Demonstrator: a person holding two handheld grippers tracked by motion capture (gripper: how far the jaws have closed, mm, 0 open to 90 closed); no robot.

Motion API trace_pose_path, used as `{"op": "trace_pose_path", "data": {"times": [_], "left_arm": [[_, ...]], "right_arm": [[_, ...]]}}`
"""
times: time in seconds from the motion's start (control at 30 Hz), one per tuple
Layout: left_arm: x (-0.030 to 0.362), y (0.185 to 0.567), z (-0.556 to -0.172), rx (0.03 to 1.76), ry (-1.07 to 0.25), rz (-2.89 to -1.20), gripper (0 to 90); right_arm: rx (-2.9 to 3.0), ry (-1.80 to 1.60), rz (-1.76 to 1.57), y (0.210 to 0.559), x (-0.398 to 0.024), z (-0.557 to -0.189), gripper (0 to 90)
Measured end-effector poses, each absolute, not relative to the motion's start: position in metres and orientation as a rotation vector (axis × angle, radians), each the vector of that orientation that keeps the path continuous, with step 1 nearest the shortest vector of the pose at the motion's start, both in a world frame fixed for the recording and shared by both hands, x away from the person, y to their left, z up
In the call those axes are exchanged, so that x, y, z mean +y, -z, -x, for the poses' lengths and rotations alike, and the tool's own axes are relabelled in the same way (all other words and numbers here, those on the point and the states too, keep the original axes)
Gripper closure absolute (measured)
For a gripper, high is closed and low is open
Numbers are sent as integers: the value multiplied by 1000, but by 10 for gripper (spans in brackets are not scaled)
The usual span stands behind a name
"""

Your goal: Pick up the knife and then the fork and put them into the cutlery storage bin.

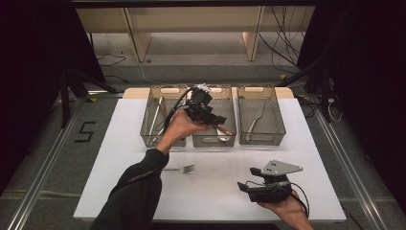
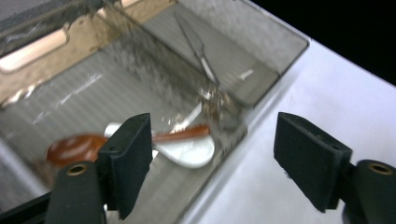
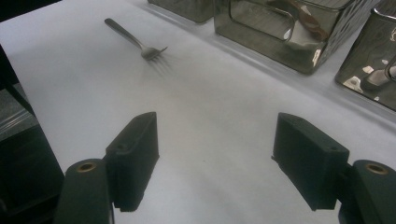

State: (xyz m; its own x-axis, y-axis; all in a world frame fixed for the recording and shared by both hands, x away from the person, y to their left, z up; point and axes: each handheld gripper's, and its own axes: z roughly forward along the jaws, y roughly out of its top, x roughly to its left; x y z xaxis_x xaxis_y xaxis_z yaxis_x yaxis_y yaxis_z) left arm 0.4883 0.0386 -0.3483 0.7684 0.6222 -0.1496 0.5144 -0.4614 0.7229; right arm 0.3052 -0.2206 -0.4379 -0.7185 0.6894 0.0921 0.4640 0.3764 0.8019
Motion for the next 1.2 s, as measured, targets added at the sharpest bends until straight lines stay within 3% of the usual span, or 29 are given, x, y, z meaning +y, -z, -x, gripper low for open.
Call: {"op": "trace_pose_path", "data": {"times": [0.67, 1.2], "left_arm": [[136, 410, -437, 866, -159, -2406, 261], [157, 440, -431, 874, -166, -2642, 340]], "right_arm": [[2387, -1252, -1029, 439, -219, -306, 317], [2391, -1246, -1025, 439, -218, -305, 317]]}}
